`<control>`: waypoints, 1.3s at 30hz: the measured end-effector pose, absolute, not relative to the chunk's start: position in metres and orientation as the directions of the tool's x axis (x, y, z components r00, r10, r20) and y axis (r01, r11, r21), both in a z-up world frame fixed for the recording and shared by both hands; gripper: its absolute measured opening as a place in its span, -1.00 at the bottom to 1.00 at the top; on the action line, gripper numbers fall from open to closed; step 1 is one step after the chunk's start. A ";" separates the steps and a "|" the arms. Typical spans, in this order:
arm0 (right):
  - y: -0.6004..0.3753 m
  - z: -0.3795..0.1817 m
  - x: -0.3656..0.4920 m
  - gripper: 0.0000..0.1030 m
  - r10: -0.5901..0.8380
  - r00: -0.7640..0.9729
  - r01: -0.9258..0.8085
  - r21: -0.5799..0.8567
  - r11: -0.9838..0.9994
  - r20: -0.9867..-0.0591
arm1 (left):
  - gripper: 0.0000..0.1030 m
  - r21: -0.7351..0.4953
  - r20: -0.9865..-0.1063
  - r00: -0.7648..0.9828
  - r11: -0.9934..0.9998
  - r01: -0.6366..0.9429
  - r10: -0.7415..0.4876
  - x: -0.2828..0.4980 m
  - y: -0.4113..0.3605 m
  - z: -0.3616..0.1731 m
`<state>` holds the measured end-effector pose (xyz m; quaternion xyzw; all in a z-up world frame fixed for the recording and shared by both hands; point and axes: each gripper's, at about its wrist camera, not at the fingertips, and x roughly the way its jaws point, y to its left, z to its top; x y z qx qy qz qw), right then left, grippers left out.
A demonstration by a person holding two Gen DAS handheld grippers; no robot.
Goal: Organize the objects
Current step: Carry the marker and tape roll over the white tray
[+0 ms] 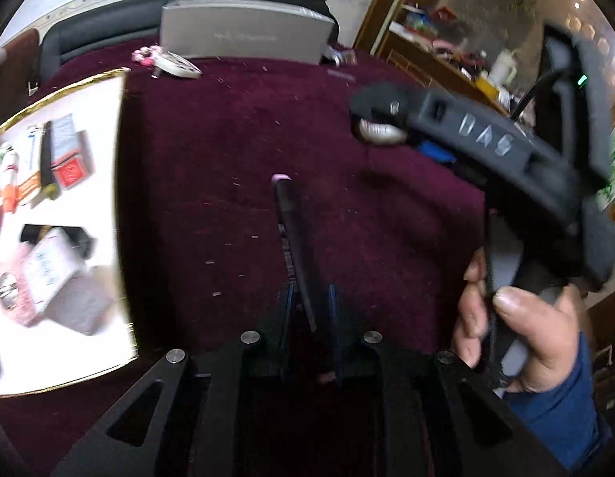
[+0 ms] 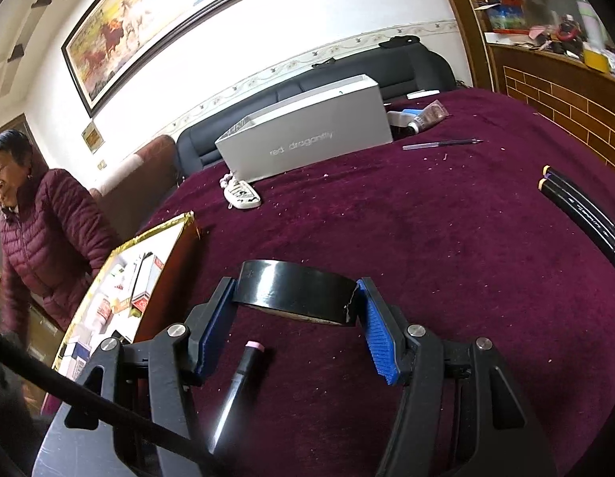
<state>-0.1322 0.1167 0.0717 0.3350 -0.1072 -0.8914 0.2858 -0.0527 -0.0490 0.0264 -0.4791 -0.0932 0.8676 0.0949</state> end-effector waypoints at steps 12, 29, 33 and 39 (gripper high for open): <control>0.122 0.080 -0.133 0.16 -0.611 -0.612 0.462 0.399 -0.792 -0.503 | -0.79 -0.006 -0.814 -0.580 -1.000 -0.028 0.021 -0.075 -0.023 0.014; 0.105 0.074 -0.128 0.16 -0.612 -0.580 0.499 0.359 -0.789 -0.538 | -0.78 -0.094 -0.701 -0.713 -0.992 0.083 0.006 -0.021 -0.094 0.072; 0.097 0.073 -0.122 0.16 -0.615 -0.566 0.509 0.354 -0.785 -0.549 | -0.78 -0.113 -0.681 -0.732 -0.984 0.141 -0.026 -0.007 -0.127 0.079; 0.078 0.079 -0.107 0.17 -0.635 -0.539 0.545 0.345 -0.764 -0.554 | -0.78 -0.161 -0.669 -0.740 -0.957 0.241 -0.074 0.011 -0.182 0.077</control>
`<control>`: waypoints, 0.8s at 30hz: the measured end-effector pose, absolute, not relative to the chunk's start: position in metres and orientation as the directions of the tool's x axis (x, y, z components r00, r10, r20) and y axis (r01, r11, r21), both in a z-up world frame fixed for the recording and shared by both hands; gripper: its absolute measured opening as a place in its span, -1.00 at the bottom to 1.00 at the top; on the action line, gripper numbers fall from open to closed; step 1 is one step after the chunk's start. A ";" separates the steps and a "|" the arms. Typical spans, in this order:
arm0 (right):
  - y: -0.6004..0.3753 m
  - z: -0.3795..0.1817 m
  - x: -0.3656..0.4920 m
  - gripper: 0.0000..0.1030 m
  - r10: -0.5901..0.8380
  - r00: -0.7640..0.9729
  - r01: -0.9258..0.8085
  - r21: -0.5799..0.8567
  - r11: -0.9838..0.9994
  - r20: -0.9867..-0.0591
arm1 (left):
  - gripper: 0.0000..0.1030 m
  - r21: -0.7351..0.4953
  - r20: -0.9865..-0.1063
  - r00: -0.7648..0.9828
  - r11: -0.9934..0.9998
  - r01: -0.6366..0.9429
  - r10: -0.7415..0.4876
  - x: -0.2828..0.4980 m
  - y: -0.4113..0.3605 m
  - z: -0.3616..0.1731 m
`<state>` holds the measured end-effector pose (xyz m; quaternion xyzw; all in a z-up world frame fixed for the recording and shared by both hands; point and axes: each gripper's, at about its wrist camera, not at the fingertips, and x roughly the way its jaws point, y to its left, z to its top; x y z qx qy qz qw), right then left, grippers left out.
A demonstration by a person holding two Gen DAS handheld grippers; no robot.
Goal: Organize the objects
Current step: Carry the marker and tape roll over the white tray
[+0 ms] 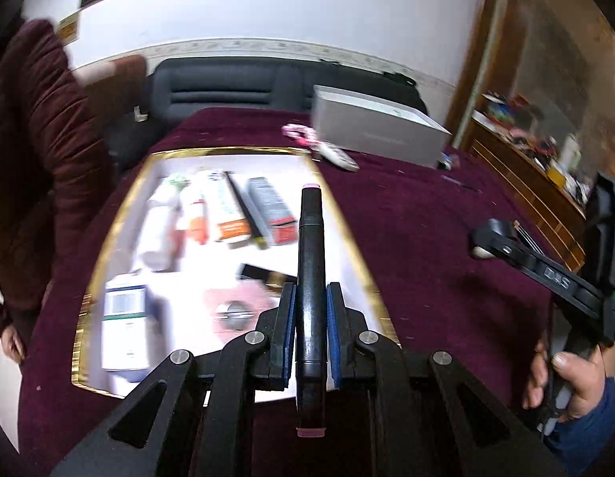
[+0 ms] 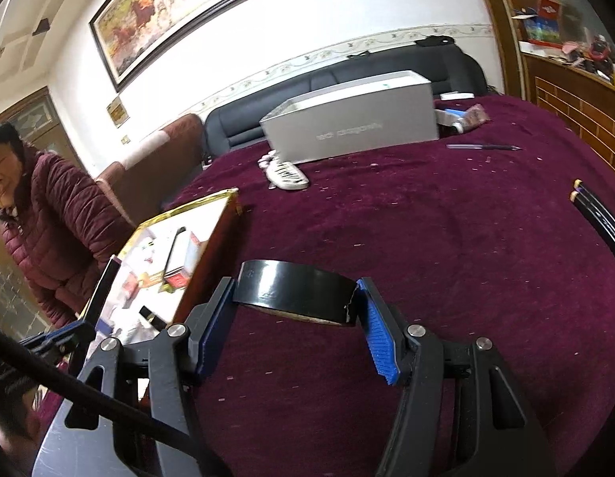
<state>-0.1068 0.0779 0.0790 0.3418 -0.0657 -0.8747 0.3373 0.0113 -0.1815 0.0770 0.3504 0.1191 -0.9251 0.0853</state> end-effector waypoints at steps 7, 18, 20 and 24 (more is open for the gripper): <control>0.037 0.082 -0.089 0.17 -0.684 -0.447 0.607 0.366 -0.705 -0.577 | -0.78 -0.193 -0.671 -0.734 -0.932 0.306 -0.102 0.018 -0.216 0.067; -0.051 0.104 -0.078 0.17 -0.677 -0.351 0.712 0.285 -0.641 -0.646 | -0.78 -0.201 -0.684 -0.717 -0.911 0.359 -0.131 0.026 -0.243 0.055; -0.066 0.105 -0.086 0.17 -0.667 -0.334 0.718 0.279 -0.638 -0.666 | -0.78 -0.190 -0.686 -0.713 -0.912 0.365 -0.143 0.025 -0.245 0.053; -0.095 0.098 -0.105 0.17 -0.634 -0.302 0.703 0.283 -0.653 -0.711 | -0.78 -0.179 -0.699 -0.701 -0.913 0.366 -0.144 0.022 -0.246 0.047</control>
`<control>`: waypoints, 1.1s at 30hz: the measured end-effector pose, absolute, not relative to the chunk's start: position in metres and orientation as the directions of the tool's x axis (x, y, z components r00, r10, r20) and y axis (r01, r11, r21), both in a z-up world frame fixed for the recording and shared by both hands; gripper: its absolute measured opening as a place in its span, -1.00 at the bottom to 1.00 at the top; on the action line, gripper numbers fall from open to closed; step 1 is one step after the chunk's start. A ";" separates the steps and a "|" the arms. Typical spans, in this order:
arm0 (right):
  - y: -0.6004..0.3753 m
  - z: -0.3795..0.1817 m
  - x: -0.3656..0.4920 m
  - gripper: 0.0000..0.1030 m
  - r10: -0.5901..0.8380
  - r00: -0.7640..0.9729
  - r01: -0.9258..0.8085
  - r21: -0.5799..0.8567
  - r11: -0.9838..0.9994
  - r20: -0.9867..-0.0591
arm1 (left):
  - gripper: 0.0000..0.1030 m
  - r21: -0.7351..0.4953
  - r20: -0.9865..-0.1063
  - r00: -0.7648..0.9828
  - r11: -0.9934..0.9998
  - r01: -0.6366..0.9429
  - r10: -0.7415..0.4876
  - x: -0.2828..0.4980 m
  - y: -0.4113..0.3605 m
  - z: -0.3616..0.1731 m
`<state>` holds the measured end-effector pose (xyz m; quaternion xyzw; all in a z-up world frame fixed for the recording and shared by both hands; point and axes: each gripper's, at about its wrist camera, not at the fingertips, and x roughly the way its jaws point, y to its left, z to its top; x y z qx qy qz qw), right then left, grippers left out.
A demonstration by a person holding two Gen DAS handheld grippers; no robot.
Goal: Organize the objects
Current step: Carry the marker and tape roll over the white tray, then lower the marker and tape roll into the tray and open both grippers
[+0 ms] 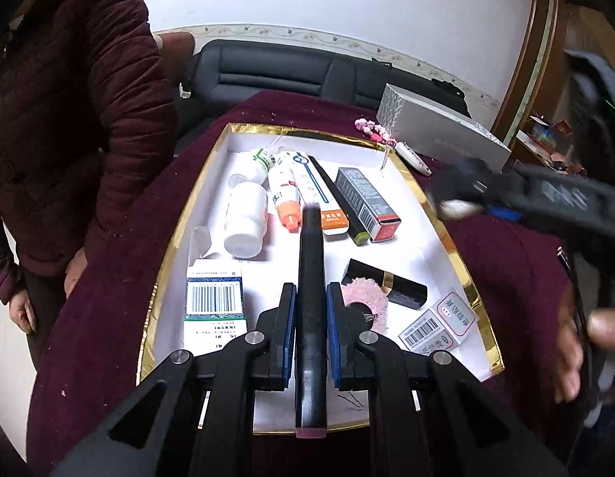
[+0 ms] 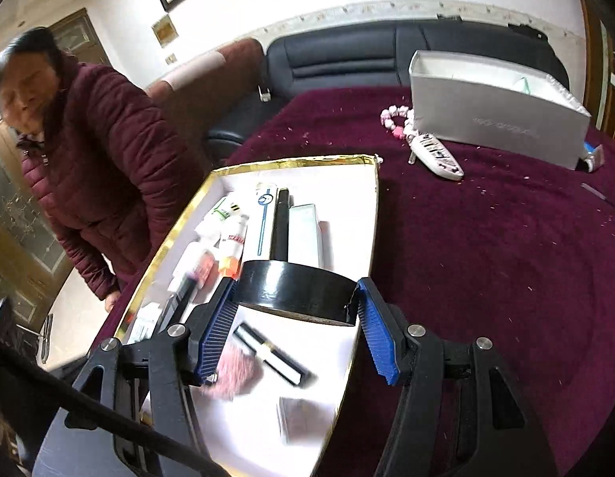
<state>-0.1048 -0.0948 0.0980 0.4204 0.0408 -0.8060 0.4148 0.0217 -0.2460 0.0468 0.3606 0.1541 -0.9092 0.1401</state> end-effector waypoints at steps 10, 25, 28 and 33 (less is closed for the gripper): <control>-0.140 0.089 -0.137 0.17 -0.556 -0.306 0.693 0.220 -0.686 -0.773 | -0.78 -0.139 -0.716 -0.681 -0.923 0.358 -0.156 0.012 -0.244 0.038; -0.160 0.073 -0.156 0.16 -0.483 -0.323 0.688 0.148 -0.711 -0.814 | -0.78 -0.079 -0.730 -0.656 -0.931 0.357 -0.190 -0.001 -0.238 0.027; -0.163 0.071 -0.162 0.16 -0.477 -0.326 0.679 0.149 -0.719 -0.816 | -0.78 -0.066 -0.728 -0.656 -0.932 0.357 -0.200 -0.002 -0.236 0.027; -0.167 0.067 -0.170 0.16 -0.468 -0.327 0.668 0.150 -0.729 -0.821 | -0.78 -0.045 -0.725 -0.655 -0.934 0.354 -0.214 -0.003 -0.233 0.028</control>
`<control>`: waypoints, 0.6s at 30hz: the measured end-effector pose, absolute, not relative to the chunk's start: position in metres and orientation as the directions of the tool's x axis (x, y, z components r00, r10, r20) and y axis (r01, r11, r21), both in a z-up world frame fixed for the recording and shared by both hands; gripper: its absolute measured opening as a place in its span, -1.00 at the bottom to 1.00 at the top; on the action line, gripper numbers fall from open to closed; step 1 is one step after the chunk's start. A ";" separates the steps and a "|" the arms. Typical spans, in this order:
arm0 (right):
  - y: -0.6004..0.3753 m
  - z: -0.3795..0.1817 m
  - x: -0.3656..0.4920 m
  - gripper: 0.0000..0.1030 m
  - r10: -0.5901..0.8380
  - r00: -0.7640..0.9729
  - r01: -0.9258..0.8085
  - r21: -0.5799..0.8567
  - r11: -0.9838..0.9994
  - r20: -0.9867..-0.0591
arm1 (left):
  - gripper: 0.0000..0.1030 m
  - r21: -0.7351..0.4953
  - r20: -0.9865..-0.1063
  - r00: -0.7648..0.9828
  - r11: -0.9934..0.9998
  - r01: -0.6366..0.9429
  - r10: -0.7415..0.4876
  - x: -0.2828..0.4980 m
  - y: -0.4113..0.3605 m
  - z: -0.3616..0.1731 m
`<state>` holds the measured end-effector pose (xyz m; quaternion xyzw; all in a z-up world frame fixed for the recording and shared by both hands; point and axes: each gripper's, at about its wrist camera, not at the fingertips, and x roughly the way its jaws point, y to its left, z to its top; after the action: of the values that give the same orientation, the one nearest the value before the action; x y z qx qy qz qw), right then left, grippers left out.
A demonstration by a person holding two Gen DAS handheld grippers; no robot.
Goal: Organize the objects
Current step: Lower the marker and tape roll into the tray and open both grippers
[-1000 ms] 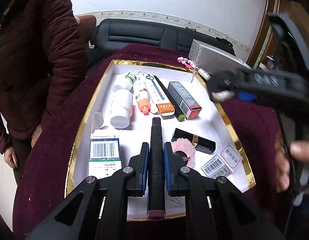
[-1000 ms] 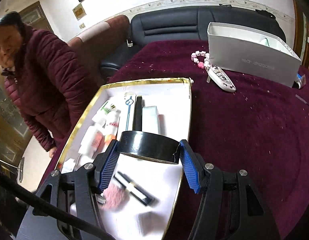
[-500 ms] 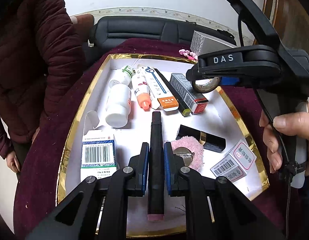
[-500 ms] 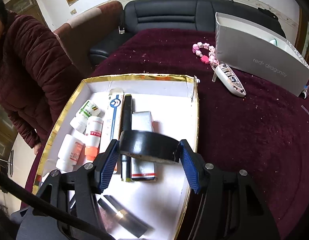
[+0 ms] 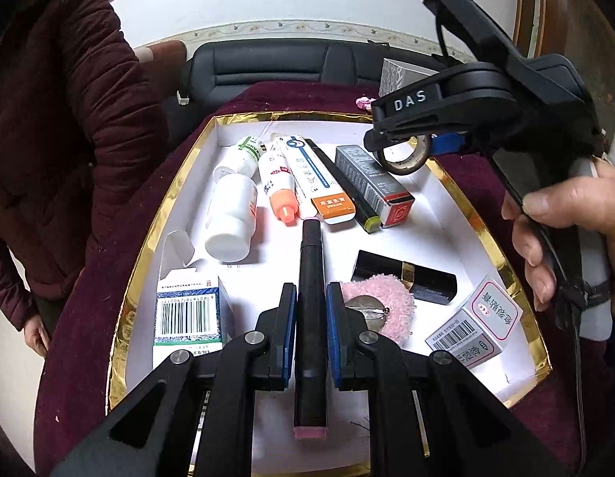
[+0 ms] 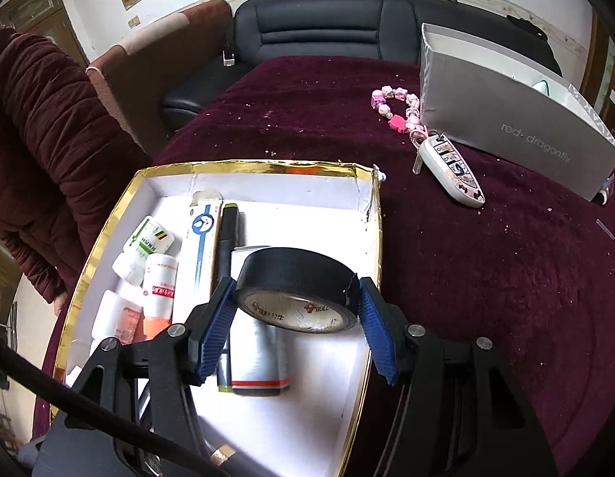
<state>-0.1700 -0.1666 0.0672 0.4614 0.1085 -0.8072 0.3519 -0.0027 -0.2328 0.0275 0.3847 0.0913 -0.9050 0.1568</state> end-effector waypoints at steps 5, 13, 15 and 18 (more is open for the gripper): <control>-0.171 0.062 -0.175 0.17 -0.458 -0.328 0.664 0.144 -0.734 -0.826 | -0.78 -0.037 -0.725 -0.653 -0.935 0.354 -0.219 -0.004 -0.231 0.027; -0.183 0.060 -0.177 0.16 -0.438 -0.339 0.674 0.109 -0.730 -0.832 | -0.78 -0.031 -0.725 -0.651 -0.935 0.354 -0.222 -0.005 -0.229 0.026; -0.184 0.058 -0.179 0.16 -0.440 -0.331 0.674 0.116 -0.729 -0.835 | -0.78 -0.029 -0.726 -0.651 -0.935 0.354 -0.224 -0.005 -0.227 0.026; -0.187 0.053 -0.182 0.16 -0.443 -0.308 0.671 0.138 -0.729 -0.842 | -0.78 -0.026 -0.726 -0.650 -0.934 0.355 -0.227 -0.005 -0.226 0.026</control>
<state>-0.1821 -0.1867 0.0534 0.4742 0.1202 -0.7996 0.3482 -0.0048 -0.2259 0.0257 0.3864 0.0832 -0.9044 0.1608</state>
